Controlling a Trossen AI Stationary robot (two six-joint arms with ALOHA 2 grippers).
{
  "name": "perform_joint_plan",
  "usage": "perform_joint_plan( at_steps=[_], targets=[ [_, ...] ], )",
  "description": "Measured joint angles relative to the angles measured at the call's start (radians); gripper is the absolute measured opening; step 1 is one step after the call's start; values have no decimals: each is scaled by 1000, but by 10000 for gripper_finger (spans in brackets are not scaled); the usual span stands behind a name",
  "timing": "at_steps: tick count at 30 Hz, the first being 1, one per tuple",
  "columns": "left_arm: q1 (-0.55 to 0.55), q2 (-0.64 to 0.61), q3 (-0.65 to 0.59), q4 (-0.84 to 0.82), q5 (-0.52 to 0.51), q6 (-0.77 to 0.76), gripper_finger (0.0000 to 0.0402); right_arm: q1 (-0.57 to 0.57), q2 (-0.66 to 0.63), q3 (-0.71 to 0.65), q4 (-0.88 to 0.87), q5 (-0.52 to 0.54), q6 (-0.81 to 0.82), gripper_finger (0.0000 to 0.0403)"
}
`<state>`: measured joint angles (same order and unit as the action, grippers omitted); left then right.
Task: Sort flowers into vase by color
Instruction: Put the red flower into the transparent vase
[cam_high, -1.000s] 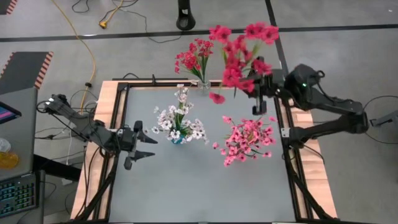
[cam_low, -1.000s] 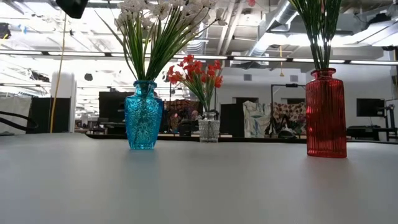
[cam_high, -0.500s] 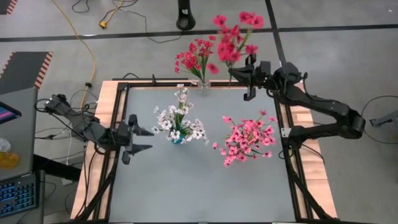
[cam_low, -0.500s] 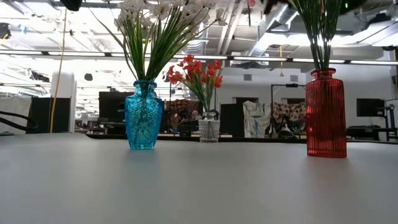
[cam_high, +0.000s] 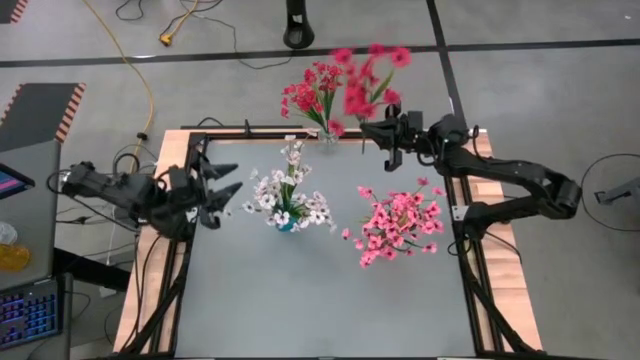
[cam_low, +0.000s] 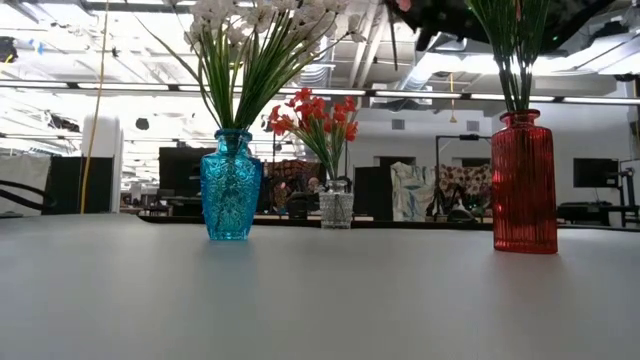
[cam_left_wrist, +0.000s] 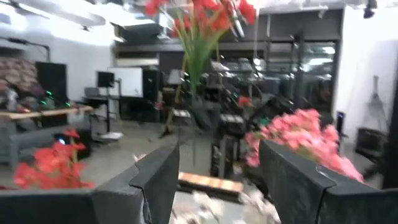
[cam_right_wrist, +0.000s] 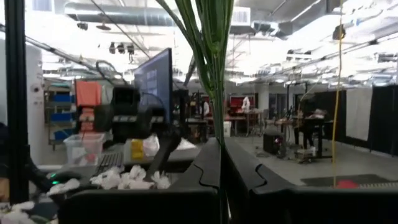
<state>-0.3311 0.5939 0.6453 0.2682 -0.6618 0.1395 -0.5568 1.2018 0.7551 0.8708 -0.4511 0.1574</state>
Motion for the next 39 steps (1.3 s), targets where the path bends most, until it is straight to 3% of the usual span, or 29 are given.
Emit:
perform_joint_plan(
  at_steps=[7,10,22,30,39],
  targets=[
    [182,102,0,170,140,-6,207,2,14,0,-5,0,-7,32],
    [259,167,31,168,198,-28,196,6,14,0,-5,1,-7,32],
    [481,532,344,95,408,-35,98,19,14,0,-21,1,-7,32],
    [543,764,530,79,422,-8,42,57,14,0,-23,1,-8,32],
    [545,939,692,82,422,-4,7,73,14,0,-30,2,-8,32]
  ],
)
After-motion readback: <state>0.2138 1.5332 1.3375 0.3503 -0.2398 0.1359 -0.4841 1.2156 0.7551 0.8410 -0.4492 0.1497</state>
